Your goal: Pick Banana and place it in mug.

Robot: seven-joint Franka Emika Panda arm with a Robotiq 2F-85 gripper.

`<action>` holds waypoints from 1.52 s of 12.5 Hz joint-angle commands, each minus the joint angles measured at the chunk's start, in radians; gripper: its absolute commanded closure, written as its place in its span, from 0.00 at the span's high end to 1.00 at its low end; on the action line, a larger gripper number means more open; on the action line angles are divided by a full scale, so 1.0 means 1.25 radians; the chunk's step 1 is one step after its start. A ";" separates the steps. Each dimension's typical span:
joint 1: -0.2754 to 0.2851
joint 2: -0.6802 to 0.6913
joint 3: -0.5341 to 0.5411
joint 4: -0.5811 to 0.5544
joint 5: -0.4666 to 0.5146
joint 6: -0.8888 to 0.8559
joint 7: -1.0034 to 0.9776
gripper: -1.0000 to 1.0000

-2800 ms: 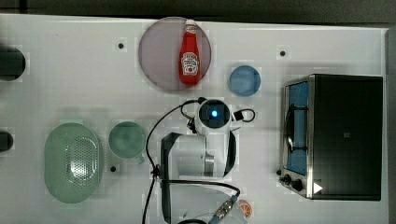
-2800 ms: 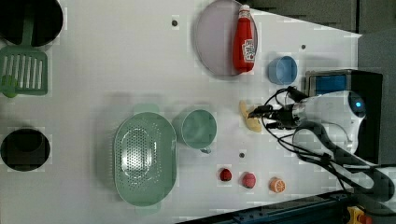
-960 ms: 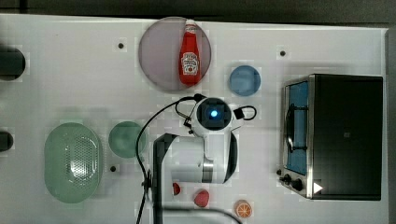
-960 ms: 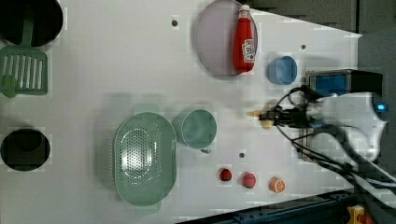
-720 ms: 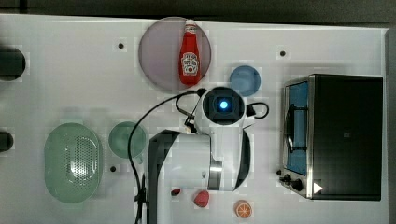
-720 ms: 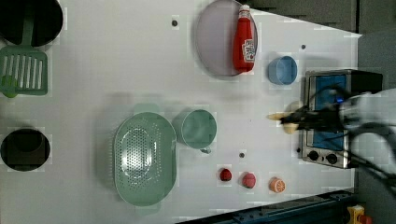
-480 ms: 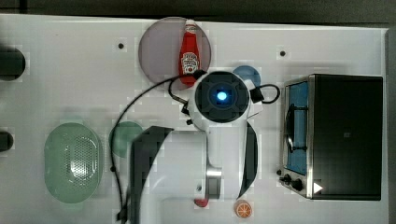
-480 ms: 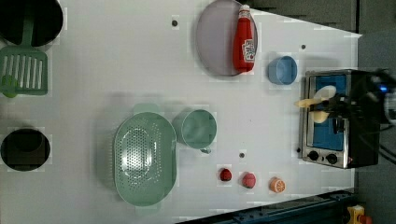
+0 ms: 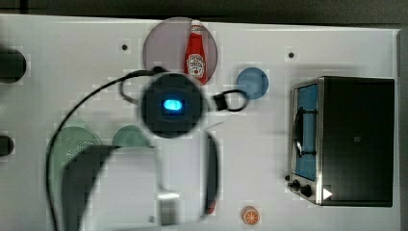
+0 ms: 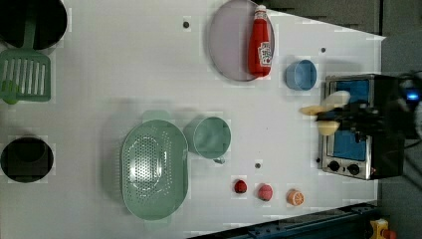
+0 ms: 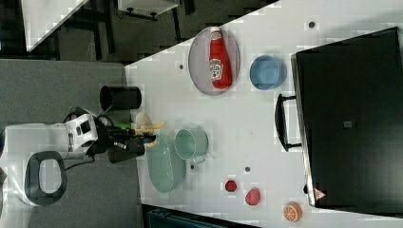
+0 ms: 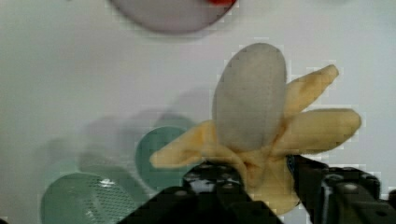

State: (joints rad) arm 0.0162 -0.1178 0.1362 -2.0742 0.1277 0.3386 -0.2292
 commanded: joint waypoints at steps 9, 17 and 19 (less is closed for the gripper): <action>0.034 0.164 0.210 -0.205 -0.014 0.387 0.423 0.36; 0.034 0.256 0.209 -0.211 -0.023 0.476 0.447 0.95; 0.033 0.246 0.208 -0.205 -0.023 0.478 0.447 1.00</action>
State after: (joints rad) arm 0.0535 0.2411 0.3840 -2.3457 0.0947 0.9224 0.2803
